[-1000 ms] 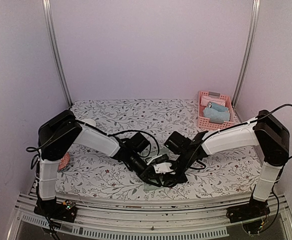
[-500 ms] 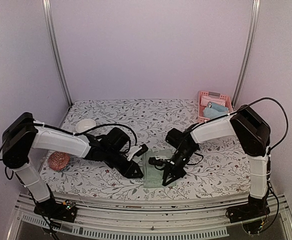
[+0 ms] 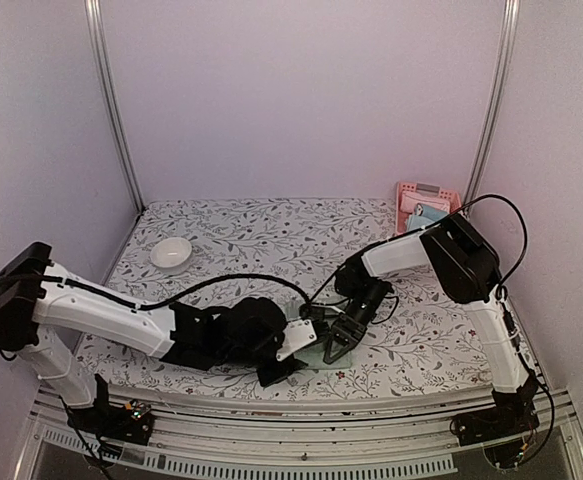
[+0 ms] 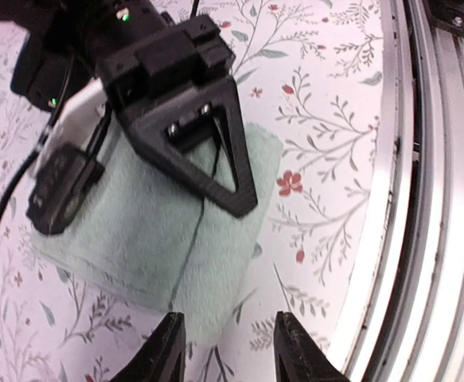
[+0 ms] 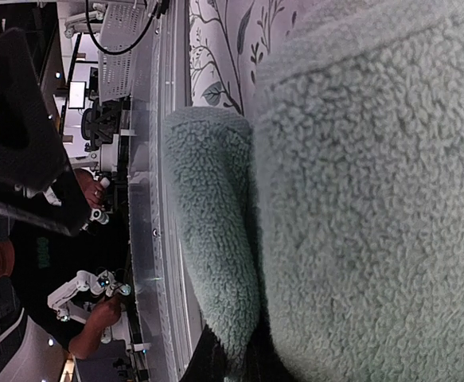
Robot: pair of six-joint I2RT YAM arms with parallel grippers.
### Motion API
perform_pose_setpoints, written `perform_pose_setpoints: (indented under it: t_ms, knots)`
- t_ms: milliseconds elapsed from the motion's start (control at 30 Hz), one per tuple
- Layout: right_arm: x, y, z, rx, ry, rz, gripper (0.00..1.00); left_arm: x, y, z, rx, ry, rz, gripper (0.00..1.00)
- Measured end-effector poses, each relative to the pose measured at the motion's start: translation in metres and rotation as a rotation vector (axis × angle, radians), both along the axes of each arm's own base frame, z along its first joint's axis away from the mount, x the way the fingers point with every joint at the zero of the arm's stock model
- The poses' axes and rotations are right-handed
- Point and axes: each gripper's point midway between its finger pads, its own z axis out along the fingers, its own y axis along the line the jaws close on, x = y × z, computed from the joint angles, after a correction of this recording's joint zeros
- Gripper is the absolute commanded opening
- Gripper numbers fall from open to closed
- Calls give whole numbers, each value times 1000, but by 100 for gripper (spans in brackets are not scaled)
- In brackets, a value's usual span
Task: Roll the towels
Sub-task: Roll the towel at the center of the board.
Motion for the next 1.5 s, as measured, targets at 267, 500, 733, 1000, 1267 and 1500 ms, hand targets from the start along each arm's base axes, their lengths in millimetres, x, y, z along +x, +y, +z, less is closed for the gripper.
perform_pose_setpoints:
  t_ms: [267,500,733,1000,1267,1500]
  knots:
    - [-1,-8,2,-28,53,-12,6,13,-32,-28,174,-156,-124,41]
    - [-1,-8,2,-34,71,-15,8,17,-37,-59,272,-177,-163,30]
    - [-1,-9,3,-41,78,-16,25,17,-39,-59,273,-183,-177,9]
    - [4,-25,19,-52,15,-3,32,0,-45,-59,246,-75,-229,6]
    - [86,-85,113,87,-444,-238,32,-18,-50,-58,195,182,-272,7]
    - [36,-113,134,139,-837,-212,34,-1,-70,-62,85,532,-258,7]
